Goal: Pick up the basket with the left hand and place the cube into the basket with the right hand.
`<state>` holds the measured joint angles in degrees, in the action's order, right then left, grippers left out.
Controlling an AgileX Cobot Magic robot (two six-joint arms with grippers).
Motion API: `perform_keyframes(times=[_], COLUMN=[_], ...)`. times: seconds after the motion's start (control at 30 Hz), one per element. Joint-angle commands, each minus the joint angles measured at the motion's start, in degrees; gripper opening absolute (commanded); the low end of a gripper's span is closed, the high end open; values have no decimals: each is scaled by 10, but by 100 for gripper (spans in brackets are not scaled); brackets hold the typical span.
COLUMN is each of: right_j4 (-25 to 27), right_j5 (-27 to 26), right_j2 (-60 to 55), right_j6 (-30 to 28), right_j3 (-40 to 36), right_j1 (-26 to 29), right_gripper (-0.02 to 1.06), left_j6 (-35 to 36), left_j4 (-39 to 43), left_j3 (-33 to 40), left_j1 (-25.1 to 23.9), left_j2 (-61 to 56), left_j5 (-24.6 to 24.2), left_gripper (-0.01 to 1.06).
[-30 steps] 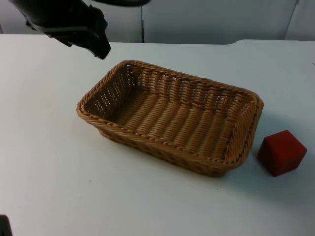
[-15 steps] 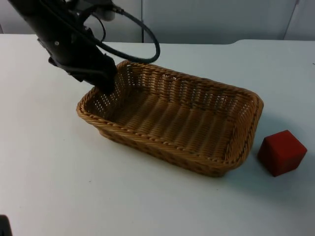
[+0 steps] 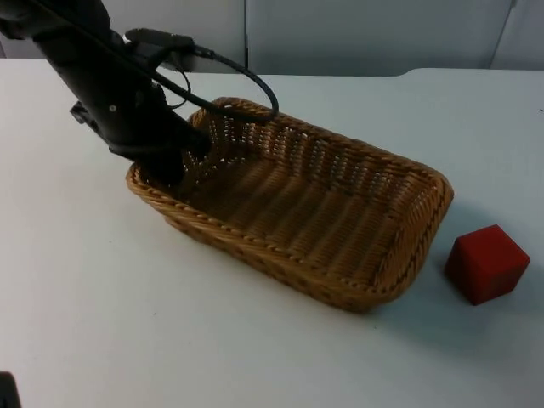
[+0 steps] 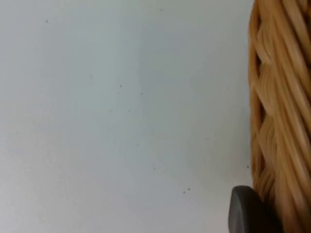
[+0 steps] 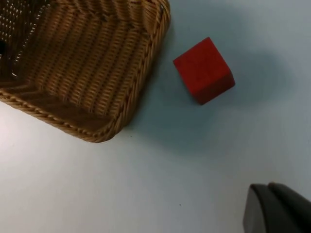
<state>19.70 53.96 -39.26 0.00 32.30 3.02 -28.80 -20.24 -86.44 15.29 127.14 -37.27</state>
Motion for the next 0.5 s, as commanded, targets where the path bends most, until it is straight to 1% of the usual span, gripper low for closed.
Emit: perform_keyframes(times=[0.0, 0.1, 0.13, 0.17, 0.2, 0.3, 0.4, 0.47], right_j4=[2, 0, -2, -2, -3, 0, 1, 1], right_j5=[2, 2, 0, 0, -4, -27, -41, -64], right_j2=[0, 0, 0, 0, 0, 0, 0, 0], right_j6=[0, 0, 0, 0, 0, 0, 0, 0], right_j3=[5, 5, 5, 5, 5, 5, 5, 5], right_j1=[-2, -2, -2, -2, -2, -2, -2, -2], right_gripper=[0, 0, 0, 0, 0, 0, 0, 0], left_j6=[21, 23, 23, 23, 23, 23, 23, 23], left_j4=[20, -2, -9, -9, -22, -51, -75, -97], left_j3=[-21, -48, -55, -55, -58, -58, -58, -58], left_j1=[-14, -31, -38, -38, -42, -51, -55, -57], left_j2=[-18, -36, -44, -44, -51, -78, -89, -99], left_j5=[-10, -71, -82, -82, -94, -103, -106, -106], left_gripper=[0, 0, 0, 0, 0, 0, 0, 0])
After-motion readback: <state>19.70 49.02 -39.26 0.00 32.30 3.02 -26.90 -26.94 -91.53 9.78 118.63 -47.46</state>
